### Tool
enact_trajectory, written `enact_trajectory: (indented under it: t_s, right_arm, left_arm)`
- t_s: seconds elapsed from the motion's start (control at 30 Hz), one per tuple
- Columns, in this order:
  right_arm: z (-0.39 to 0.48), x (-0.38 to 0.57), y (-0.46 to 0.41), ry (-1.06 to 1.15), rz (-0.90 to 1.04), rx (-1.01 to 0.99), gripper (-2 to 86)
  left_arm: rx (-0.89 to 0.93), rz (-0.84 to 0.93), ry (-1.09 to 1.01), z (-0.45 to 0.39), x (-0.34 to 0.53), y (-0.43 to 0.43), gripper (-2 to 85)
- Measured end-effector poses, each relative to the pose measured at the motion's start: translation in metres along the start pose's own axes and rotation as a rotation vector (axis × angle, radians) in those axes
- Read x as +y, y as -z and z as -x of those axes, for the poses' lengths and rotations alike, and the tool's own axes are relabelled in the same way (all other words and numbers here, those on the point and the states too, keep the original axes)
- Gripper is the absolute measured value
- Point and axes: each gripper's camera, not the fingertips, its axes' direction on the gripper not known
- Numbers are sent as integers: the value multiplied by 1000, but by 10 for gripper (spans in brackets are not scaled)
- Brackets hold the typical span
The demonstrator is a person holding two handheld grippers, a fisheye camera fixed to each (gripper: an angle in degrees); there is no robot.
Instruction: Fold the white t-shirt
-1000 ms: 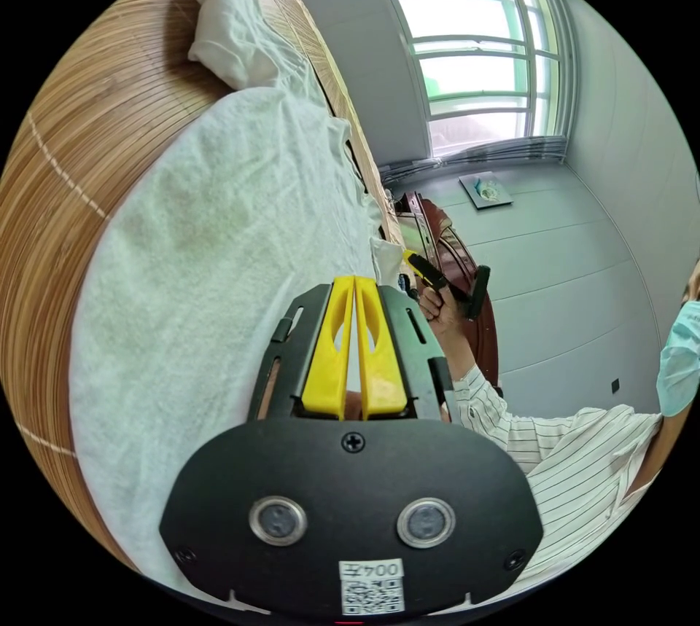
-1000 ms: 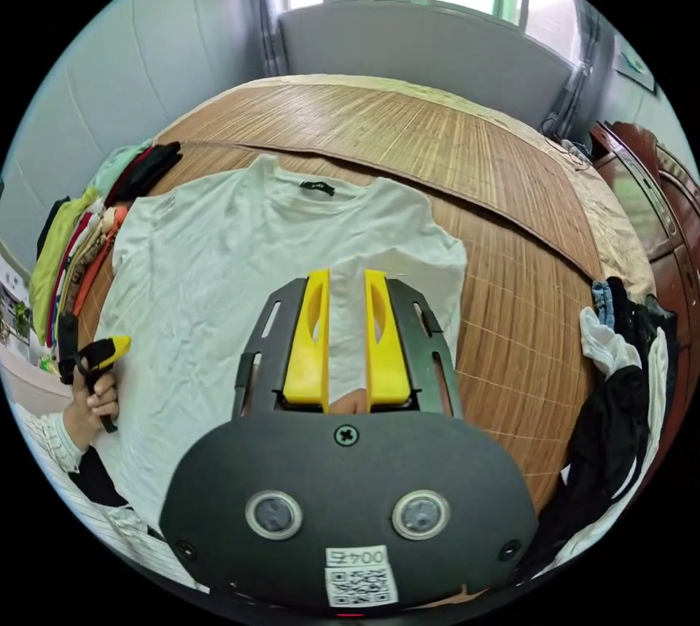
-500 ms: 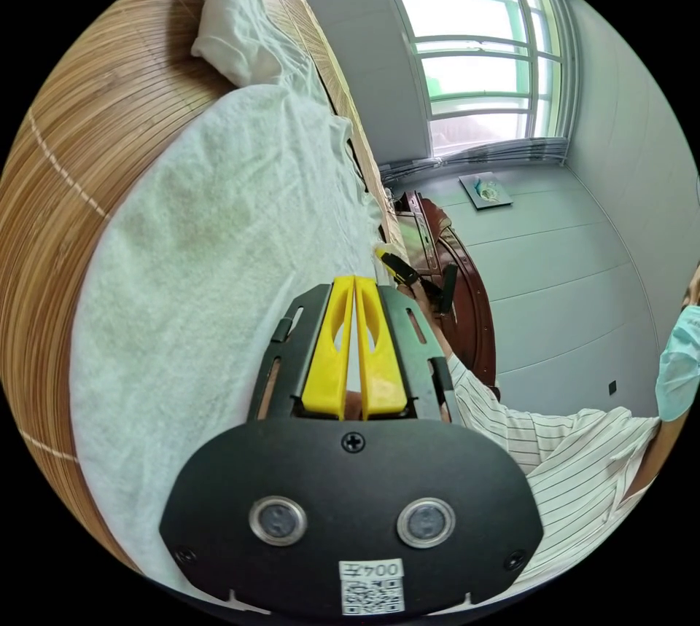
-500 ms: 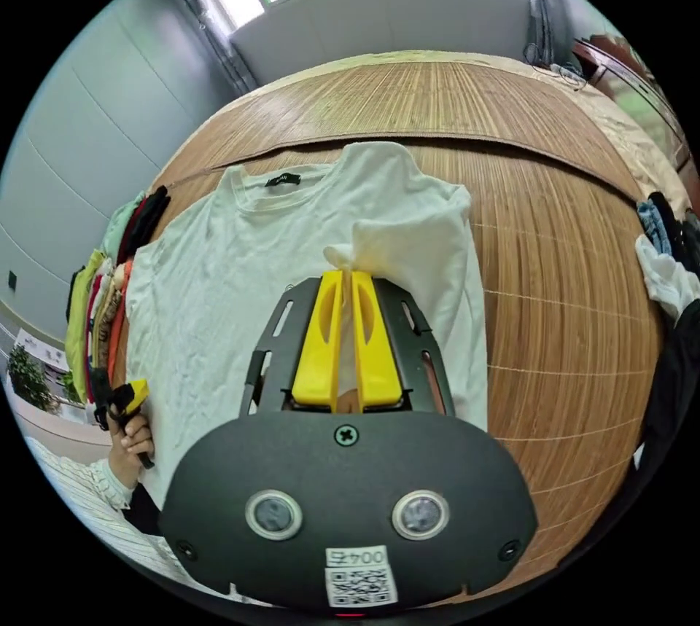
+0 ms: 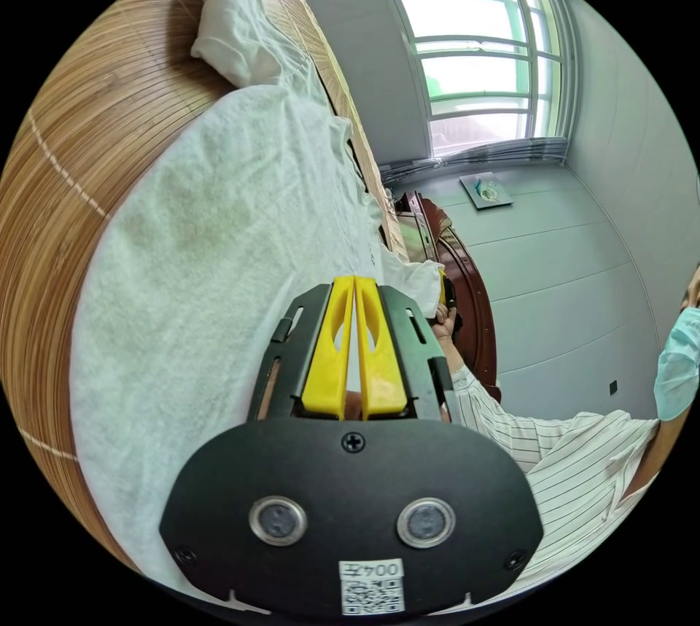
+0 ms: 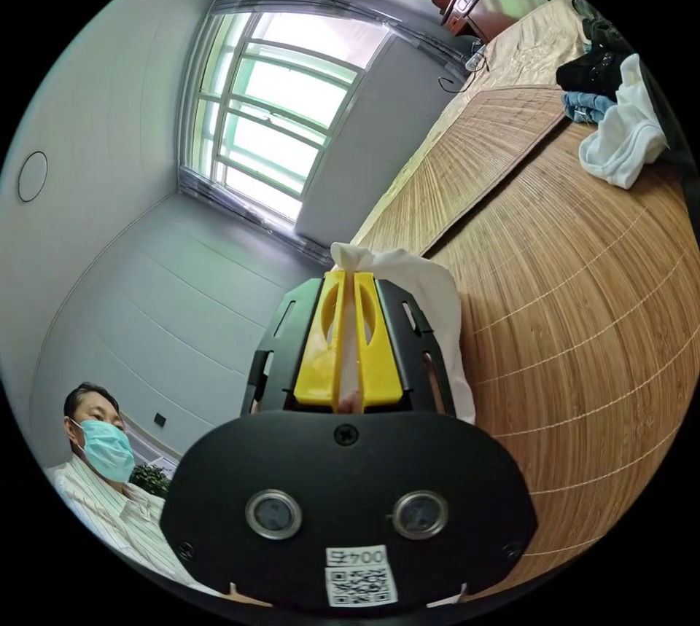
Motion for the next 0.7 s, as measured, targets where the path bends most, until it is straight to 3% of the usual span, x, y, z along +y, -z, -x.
enact_trajectory:
  t_s: [0.33,0.7]
  right_arm:
    - [-57,-15,61,-76,-74,63,29]
    - [-203,-4,148,-331,-148,-129,28]
  left_arm:
    - [5,8,-15,3,-1,10,2]
    - [-56,-30,-105,-22,21,10,2]
